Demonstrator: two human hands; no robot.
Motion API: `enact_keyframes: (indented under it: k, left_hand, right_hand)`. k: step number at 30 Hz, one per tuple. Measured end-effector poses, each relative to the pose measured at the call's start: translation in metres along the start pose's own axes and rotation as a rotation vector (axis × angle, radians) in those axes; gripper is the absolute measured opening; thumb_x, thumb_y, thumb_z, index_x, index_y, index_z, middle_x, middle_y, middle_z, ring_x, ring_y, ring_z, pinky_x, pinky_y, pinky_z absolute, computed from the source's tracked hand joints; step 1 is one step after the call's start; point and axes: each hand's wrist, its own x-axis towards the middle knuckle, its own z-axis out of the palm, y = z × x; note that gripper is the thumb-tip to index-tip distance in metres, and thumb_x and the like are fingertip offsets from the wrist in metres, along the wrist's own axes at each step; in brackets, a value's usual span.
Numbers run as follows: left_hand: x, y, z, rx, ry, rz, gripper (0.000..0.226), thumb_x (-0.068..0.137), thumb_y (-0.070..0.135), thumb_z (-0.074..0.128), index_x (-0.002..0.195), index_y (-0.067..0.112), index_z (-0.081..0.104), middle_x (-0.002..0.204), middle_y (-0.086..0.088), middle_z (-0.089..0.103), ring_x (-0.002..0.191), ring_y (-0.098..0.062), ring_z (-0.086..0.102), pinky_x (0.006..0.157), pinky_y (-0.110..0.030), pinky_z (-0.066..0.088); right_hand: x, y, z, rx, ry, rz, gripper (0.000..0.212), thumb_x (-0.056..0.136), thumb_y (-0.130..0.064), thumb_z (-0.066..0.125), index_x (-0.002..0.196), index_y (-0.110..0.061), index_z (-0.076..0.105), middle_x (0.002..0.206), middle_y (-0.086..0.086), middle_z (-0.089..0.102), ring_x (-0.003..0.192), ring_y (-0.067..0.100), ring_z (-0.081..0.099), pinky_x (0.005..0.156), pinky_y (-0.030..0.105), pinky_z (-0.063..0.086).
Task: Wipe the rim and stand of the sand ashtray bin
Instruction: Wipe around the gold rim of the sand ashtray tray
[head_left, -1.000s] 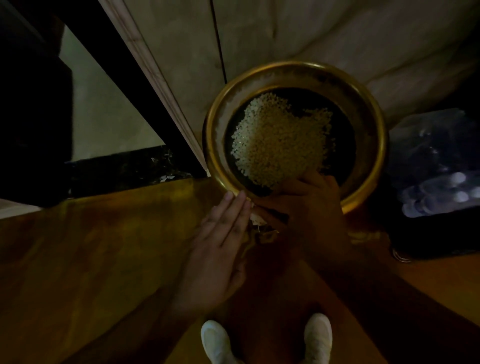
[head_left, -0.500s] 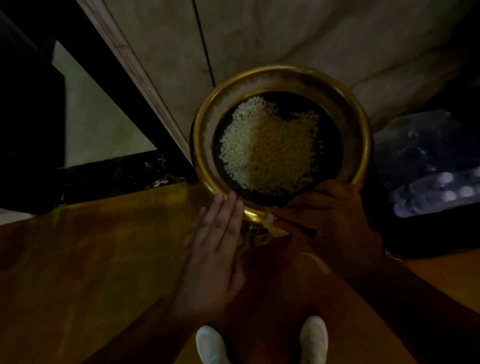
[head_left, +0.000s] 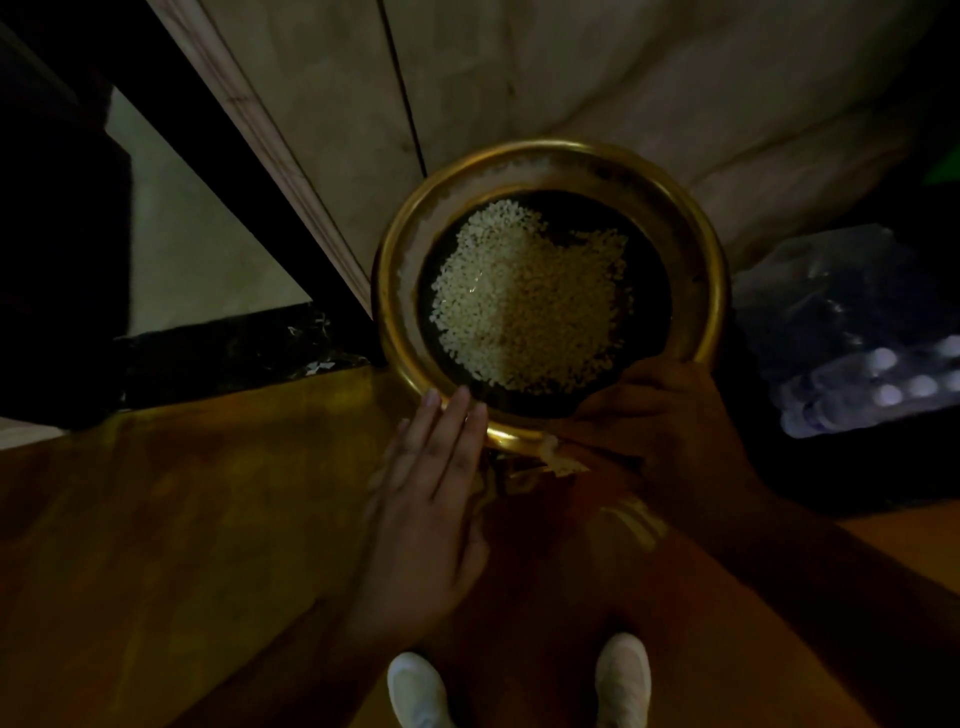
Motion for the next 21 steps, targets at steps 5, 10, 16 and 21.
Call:
enact_keyframes:
  k: [5, 10, 16, 21]
  left_hand:
    - [0.001, -0.001, -0.002, 0.008, -0.013, 0.001, 0.106, 0.074, 0.022, 0.072, 0.161, 0.017, 0.012, 0.172, 0.001, 0.004, 0.16, -0.018, -0.003, 0.124, -0.045, 0.026]
    - [0.001, -0.003, -0.001, -0.04, 0.009, 0.002, 0.107, 0.074, 0.016, 0.073, 0.161, 0.013, 0.01, 0.172, -0.001, 0.004, 0.159, -0.015, -0.005, 0.126, -0.034, 0.019]
    - [0.0, -0.007, 0.002, -0.058, 0.047, -0.008, 0.108, 0.071, 0.014, 0.075, 0.161, 0.011, 0.015, 0.172, -0.003, 0.009, 0.159, -0.016, 0.002, 0.121, -0.035, 0.026]
    - [-0.001, -0.009, 0.002, -0.04, 0.046, 0.016, 0.1, 0.074, 0.017, 0.068, 0.161, 0.008, 0.018, 0.171, -0.005, 0.013, 0.159, -0.019, 0.006, 0.12, -0.04, 0.03]
  right_hand:
    - [0.018, -0.036, 0.026, -0.099, 0.068, 0.097, 0.017, 0.087, -0.04, 0.074, 0.099, -0.031, 0.083, 0.092, -0.008, 0.08, 0.088, 0.028, 0.069, 0.076, 0.046, 0.053]
    - [0.031, -0.059, 0.048, -0.186, 0.153, 0.221, 0.02, 0.088, -0.047, 0.066, 0.089, -0.035, 0.082, 0.084, -0.013, 0.078, 0.086, 0.025, 0.068, 0.075, 0.04, 0.044]
    - [0.035, -0.067, 0.052, -0.195, 0.132, 0.29, 0.024, 0.091, -0.047, 0.061, 0.089, -0.035, 0.082, 0.087, -0.014, 0.078, 0.089, 0.024, 0.066, 0.076, 0.04, 0.043]
    - [0.035, -0.065, 0.051, -0.174, 0.125, 0.281, 0.02, 0.089, -0.048, 0.066, 0.087, -0.036, 0.082, 0.088, -0.015, 0.078, 0.09, 0.022, 0.066, 0.076, 0.039, 0.043]
